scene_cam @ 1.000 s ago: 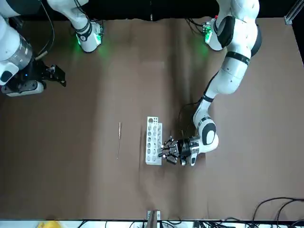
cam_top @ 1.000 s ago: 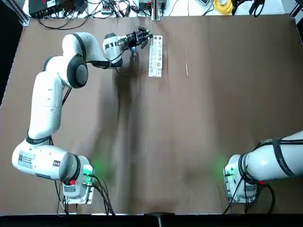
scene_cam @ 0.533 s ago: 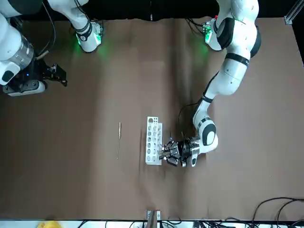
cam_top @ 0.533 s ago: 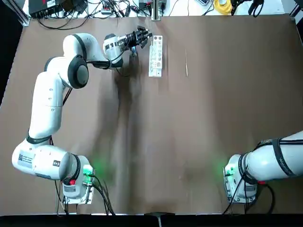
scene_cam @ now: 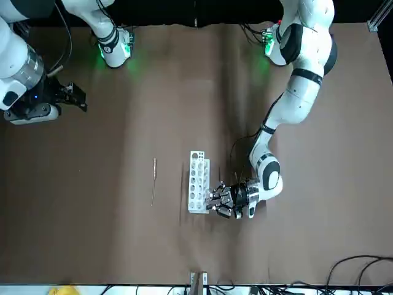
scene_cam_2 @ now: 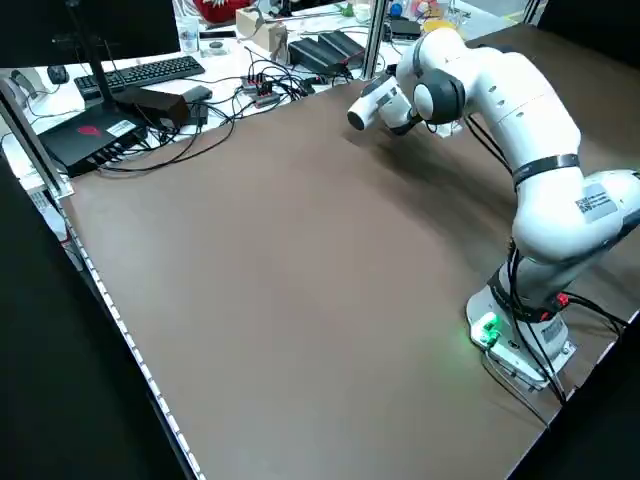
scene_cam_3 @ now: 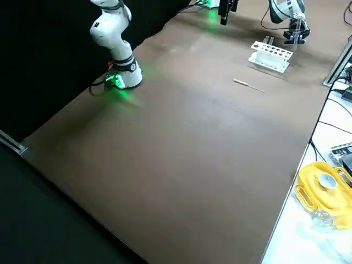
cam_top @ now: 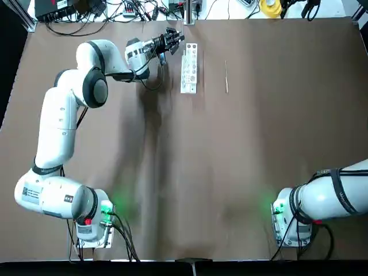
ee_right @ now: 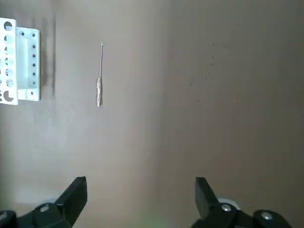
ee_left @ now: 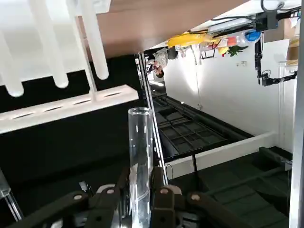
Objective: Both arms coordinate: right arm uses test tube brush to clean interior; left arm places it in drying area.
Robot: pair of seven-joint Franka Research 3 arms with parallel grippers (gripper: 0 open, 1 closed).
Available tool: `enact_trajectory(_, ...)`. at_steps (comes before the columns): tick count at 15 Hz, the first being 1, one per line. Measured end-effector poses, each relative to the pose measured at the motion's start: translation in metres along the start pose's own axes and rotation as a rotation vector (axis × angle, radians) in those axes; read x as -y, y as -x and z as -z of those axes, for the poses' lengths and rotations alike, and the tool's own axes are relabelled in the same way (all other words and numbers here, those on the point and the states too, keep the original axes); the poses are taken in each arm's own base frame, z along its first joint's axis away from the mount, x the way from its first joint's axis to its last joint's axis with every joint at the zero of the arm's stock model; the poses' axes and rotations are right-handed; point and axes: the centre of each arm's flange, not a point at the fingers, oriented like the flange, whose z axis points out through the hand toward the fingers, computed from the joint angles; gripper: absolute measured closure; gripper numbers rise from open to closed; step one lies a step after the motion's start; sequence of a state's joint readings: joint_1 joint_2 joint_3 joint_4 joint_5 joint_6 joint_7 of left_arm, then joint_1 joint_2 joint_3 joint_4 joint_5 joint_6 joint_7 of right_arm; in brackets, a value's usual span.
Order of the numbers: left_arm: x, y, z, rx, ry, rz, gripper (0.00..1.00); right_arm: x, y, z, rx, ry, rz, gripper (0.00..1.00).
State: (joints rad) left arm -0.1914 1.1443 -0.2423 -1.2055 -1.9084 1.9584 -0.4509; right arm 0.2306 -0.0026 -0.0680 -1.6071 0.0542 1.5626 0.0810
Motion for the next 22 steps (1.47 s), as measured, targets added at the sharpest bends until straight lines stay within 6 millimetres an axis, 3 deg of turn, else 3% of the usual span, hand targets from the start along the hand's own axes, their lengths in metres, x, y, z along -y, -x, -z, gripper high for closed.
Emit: enact_trajectory(22, 0.008, -0.022, 0.001, -0.008, -0.002, 0.011, 0.77, 0.000, 0.000, 0.000, 0.000, 0.000, -0.001, 0.00)
